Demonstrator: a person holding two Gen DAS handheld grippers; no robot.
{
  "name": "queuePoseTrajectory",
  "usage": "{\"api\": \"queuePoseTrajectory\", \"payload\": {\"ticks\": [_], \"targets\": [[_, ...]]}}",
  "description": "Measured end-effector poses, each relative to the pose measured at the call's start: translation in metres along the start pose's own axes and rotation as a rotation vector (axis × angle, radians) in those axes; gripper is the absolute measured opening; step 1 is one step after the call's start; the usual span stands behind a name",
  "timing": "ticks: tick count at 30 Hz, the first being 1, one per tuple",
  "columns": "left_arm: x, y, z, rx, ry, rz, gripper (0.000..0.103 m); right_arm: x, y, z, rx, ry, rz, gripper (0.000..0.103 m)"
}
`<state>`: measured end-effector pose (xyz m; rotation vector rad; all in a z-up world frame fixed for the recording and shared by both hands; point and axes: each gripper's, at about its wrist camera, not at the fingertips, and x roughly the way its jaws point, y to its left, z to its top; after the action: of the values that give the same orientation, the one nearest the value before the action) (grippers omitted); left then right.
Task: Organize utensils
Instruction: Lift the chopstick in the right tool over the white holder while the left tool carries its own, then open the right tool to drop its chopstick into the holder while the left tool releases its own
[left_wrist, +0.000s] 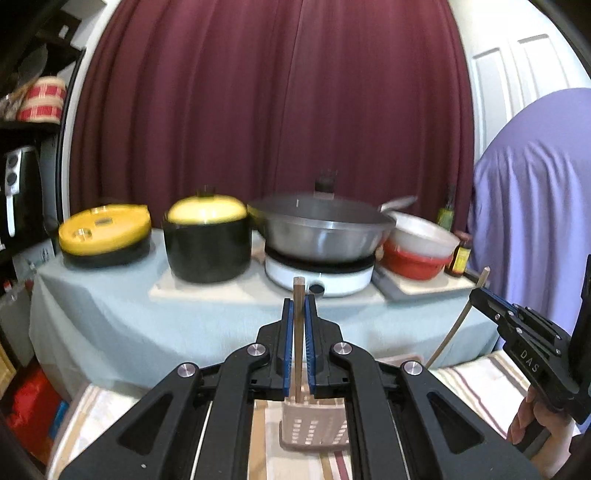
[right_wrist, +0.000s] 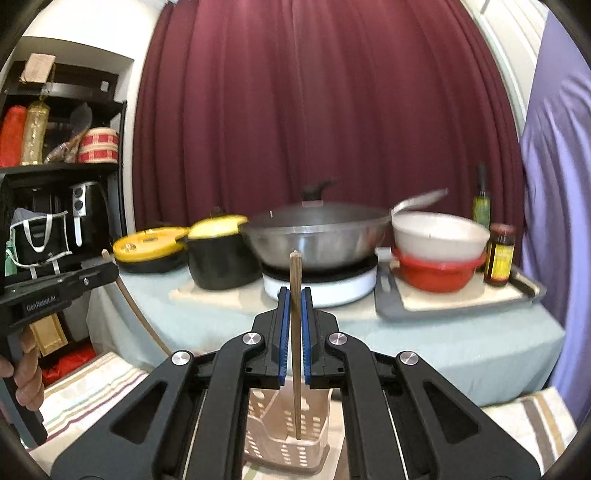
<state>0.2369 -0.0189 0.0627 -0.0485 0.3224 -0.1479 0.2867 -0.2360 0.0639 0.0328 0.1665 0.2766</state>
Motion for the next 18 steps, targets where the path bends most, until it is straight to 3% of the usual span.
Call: {"api": "queuePoseTrajectory", "payload": {"ticks": [8, 12, 18], "targets": [[0.016, 0.0, -0.021, -0.007, 0.051, -0.019, 0.008, 0.018, 0.002, -0.022, -0.005, 0.074, -0.016, 0.01], [0.01, 0.0, -0.021, -0.014, 0.037, -0.023, 0.034, 0.009, 0.007, -0.022, -0.025, 0.055, -0.048, 0.043], [-0.015, -0.003, -0.019, 0.005, -0.015, -0.01, 0.054, -0.012, 0.008, -0.019, -0.037, 0.044, -0.091, 0.06]]}}
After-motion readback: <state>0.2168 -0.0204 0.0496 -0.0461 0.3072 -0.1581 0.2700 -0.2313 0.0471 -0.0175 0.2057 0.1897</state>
